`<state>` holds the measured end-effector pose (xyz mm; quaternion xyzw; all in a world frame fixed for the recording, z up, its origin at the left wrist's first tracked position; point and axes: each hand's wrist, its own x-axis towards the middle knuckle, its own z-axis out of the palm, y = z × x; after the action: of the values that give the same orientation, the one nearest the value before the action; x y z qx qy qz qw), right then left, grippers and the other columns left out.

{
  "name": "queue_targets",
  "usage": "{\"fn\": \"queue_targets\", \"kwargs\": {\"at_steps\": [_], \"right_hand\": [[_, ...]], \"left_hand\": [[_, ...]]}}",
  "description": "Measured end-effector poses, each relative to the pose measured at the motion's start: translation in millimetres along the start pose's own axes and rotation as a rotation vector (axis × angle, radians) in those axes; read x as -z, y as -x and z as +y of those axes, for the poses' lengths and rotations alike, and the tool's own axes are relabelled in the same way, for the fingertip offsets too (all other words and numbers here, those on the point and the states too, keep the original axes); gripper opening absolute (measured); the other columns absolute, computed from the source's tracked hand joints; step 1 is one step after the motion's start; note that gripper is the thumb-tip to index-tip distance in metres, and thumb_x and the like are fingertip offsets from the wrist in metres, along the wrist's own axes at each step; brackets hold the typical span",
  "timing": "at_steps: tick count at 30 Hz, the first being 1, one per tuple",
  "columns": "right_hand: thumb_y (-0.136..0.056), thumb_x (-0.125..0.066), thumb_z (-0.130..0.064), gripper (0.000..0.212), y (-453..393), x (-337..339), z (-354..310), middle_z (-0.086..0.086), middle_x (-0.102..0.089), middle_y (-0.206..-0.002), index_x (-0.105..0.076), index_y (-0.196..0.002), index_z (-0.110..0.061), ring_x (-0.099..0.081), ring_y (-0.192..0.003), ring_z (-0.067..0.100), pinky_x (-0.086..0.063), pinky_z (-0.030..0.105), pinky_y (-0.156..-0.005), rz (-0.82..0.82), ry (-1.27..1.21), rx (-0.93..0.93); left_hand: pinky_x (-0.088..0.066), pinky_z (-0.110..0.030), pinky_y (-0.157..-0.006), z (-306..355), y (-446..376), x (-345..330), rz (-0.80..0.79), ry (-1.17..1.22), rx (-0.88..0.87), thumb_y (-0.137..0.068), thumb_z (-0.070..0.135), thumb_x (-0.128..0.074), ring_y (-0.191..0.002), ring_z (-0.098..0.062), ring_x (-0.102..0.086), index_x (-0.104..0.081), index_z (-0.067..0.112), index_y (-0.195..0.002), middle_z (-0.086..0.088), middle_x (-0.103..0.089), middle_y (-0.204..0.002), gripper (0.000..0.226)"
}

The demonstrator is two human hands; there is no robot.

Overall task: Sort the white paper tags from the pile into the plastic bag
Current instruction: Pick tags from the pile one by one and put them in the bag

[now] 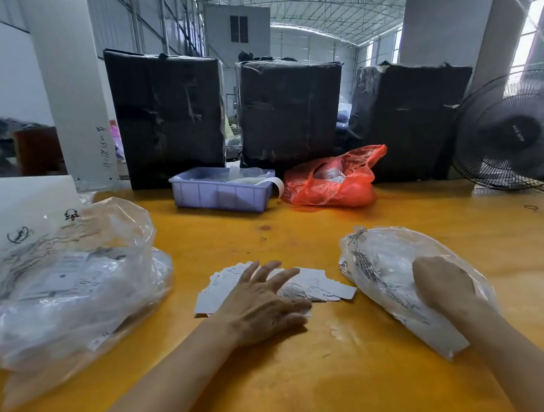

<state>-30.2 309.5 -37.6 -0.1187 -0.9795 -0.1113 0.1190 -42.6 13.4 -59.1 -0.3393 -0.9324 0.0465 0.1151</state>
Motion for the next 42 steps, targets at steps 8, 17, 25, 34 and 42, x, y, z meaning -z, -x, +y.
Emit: {"fn": "queue_targets", "kwargs": {"at_steps": [8,17,25,34,42], "right_hand": [[-0.084,-0.054,-0.003,0.011,-6.4,11.0,-1.0,0.011,-0.063,-0.080,-0.061,-0.076,-0.003,-0.055,-0.076,0.025,-0.037,0.029,-0.065,0.178,-0.587,-0.050],[-0.083,-0.065,0.001,0.007,-2.9,24.5,1.3,0.017,-0.066,-0.080,-0.062,-0.089,0.002,-0.065,-0.075,0.031,-0.055,0.040,-0.070,0.243,-1.303,-0.206],[-0.079,-0.065,0.008,0.014,12.0,59.0,-39.0,0.012,-0.064,-0.080,-0.061,-0.089,-0.001,-0.064,-0.066,0.018,-0.056,0.020,-0.058,-0.089,-2.013,-0.189],[-0.076,-0.072,0.006,0.014,22.4,68.4,-123.9,0.012,-0.065,-0.070,-0.064,-0.086,0.000,-0.062,-0.058,0.014,-0.054,0.023,-0.057,-0.127,-1.650,0.264],[-0.076,-0.071,0.005,0.015,22.2,47.8,-131.7,0.010,-0.063,-0.071,-0.062,-0.085,-0.004,-0.063,-0.060,0.017,-0.055,0.023,-0.059,-0.189,-1.826,0.086]], "left_hand": [[-0.044,-0.049,-0.097,-0.2,11.6,3.7,0.389,0.037,-0.030,-0.095,0.056,-0.027,-0.119,-0.033,-0.056,-0.069,0.026,-0.115,-0.013,-0.060,-0.128,0.056],[-0.049,-0.045,-0.083,4.8,8.6,5.4,0.710,0.500,0.135,-0.094,0.047,-0.038,-0.102,-0.031,-0.060,-0.075,0.006,-0.099,-0.013,-0.069,-0.104,0.055],[-0.049,-0.019,-0.079,21.5,5.1,28.6,0.531,1.227,0.422,-0.079,0.048,-0.070,-0.093,-0.004,-0.064,-0.075,0.016,-0.094,0.000,-0.073,-0.102,0.035],[-0.055,-0.023,-0.065,11.6,6.1,44.8,0.216,1.787,0.529,-0.065,0.029,-0.078,-0.074,-0.016,-0.070,-0.070,0.006,-0.096,-0.011,-0.074,-0.088,0.040],[-0.049,-0.016,-0.049,-2.9,7.8,32.7,0.329,1.671,0.724,-0.072,0.005,-0.077,-0.048,-0.009,-0.061,-0.068,0.002,-0.078,-0.007,-0.071,-0.061,0.011]]}}
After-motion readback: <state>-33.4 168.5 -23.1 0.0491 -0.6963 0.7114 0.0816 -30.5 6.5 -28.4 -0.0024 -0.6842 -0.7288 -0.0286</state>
